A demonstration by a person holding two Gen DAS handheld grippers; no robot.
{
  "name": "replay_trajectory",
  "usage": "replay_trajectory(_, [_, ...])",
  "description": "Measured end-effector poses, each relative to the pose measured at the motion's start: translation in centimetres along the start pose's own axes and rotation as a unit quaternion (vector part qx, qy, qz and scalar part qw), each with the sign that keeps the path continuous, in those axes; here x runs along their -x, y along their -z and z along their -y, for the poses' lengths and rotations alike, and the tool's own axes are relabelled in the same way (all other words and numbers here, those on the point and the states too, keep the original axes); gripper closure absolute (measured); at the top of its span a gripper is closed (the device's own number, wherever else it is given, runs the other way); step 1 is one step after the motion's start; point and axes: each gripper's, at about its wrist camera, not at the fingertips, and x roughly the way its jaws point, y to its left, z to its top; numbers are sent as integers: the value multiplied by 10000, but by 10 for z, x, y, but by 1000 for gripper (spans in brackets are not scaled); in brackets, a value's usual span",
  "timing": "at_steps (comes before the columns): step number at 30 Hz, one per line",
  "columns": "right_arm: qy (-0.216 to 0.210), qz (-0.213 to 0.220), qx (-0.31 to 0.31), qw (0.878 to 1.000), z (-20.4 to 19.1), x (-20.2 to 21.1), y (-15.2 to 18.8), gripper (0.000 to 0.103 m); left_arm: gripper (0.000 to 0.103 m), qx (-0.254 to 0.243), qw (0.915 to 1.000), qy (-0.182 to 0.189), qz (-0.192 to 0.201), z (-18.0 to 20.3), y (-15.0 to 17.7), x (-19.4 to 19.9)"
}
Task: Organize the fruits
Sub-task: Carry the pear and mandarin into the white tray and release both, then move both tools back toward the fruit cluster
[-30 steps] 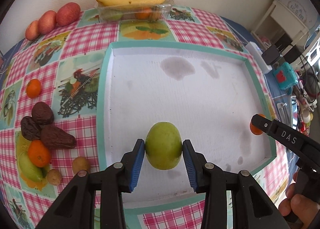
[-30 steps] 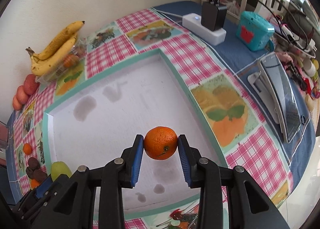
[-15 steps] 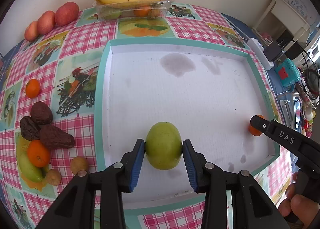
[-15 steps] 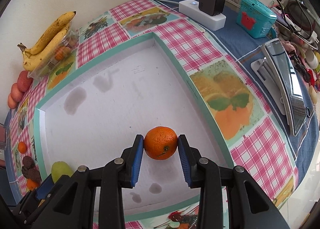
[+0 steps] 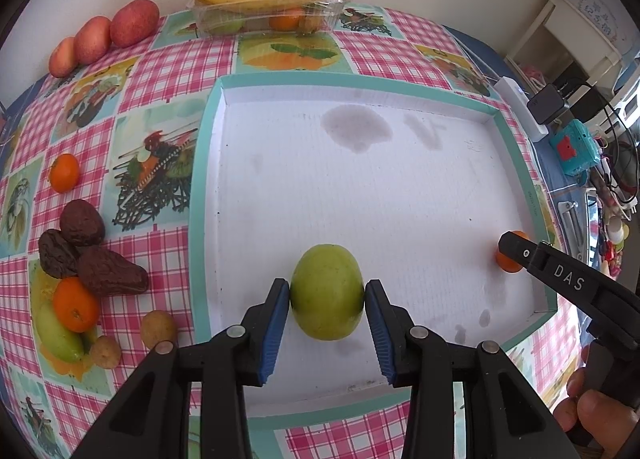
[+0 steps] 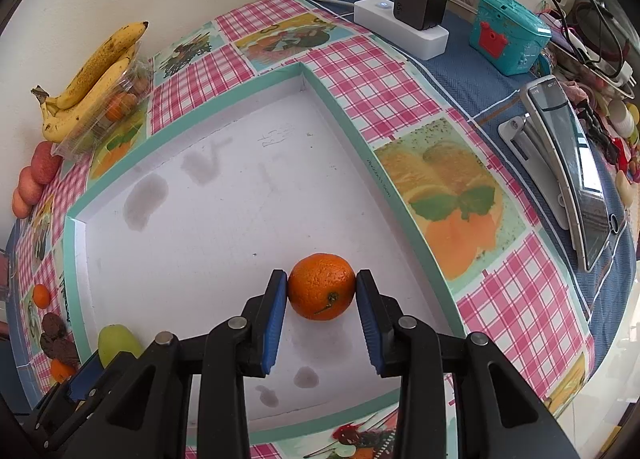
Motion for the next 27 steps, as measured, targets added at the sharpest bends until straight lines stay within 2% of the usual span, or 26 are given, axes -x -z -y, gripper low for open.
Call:
replay_trajectory(12, [43,-20,43,10000,-2,-1,-1,64,60,15,9999,107,124,0,-2,13])
replay_trajectory(14, [53,-23,58,10000,-1,-1,-2,58,60,55,9998,104,150,-2,-3,16])
replay_trajectory(16, [54,1,69,10000,-1,1,-3,57,60,128,9997,58,199,-5,-4,20])
replay_trajectory(18, [65,19,76,9999,-1,3,-4,45,59,261,9994,33,236,-11,-6,23])
replay_trajectory(19, [23,29,56,10000,-1,4,-4,35,57,327,9992,4,249,-15,-7,24])
replay_trajectory(20, [-48,52,22,10000,0,7,-5,33,56,390,9989,-51,270,-18,-7,26])
replay_trajectory(23, [-133,118,23,9998,0,13,-6,33,49,563,9973,-254,389,-31,-10,33])
replay_trajectory(25, [-119,153,80,9998,-3,18,-6,33,36,730,9953,-396,489,-42,-11,39])
replay_trajectory(27, [-169,177,111,9996,-5,21,-6,32,34,848,9931,-571,577,-51,-12,44])
